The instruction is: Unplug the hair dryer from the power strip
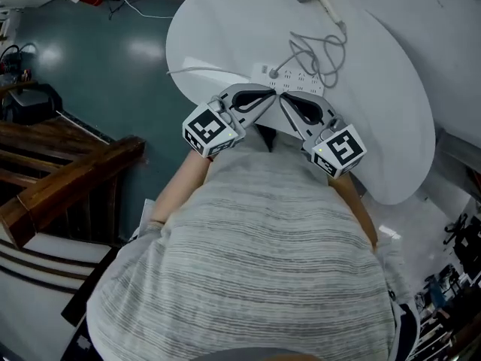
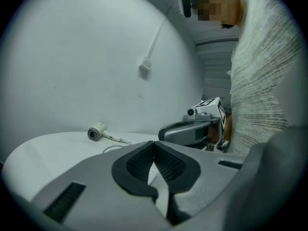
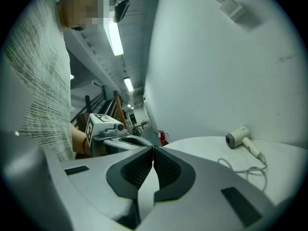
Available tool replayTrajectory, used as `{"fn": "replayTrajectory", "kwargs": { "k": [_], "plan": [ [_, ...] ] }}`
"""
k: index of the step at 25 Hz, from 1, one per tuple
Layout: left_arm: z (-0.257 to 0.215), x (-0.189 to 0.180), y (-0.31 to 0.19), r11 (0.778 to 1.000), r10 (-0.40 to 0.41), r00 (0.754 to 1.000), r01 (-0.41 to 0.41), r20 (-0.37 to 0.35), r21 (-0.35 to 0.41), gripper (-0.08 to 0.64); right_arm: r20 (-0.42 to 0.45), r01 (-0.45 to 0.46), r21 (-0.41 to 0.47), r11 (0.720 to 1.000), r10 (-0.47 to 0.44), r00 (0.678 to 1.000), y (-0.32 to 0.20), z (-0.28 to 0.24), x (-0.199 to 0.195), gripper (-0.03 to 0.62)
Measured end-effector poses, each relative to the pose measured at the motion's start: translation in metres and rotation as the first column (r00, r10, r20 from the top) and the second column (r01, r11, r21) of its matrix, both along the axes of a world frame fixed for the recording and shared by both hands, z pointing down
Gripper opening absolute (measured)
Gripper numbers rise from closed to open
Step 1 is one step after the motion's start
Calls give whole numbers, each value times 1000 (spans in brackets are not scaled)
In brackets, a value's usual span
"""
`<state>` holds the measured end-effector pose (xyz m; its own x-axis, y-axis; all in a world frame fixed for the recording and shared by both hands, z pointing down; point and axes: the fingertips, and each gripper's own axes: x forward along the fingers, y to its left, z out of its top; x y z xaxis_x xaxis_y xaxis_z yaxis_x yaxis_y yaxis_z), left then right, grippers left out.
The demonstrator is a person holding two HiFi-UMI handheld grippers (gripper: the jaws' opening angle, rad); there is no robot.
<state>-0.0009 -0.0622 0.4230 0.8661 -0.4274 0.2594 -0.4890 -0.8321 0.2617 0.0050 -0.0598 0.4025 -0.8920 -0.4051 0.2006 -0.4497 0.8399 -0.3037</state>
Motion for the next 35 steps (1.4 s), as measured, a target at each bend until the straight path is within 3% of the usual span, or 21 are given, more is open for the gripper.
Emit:
{"fn": "replayTrajectory", "kwargs": {
  "k": [5, 16, 29, 35],
  "plan": [
    [5, -1, -12, 994, 112, 994, -112, 20, -3, 8, -31, -85, -16, 996, 85, 996, -9, 4, -1, 26],
    [24, -5, -26, 966, 256, 961, -259, 109, 14, 16, -96, -195, -35, 980, 191, 977, -27, 19, -2, 26],
    [68, -4, -26, 933, 350, 902, -360, 253, -6, 247, -148, -217, -61, 974, 206, 967, -26, 34, -5, 26],
    [104, -4, -28, 917, 368, 842, -398, 394, -4, 313, -170, -209, -68, 975, 196, 966, -25, 38, -9, 26]
  ]
}}
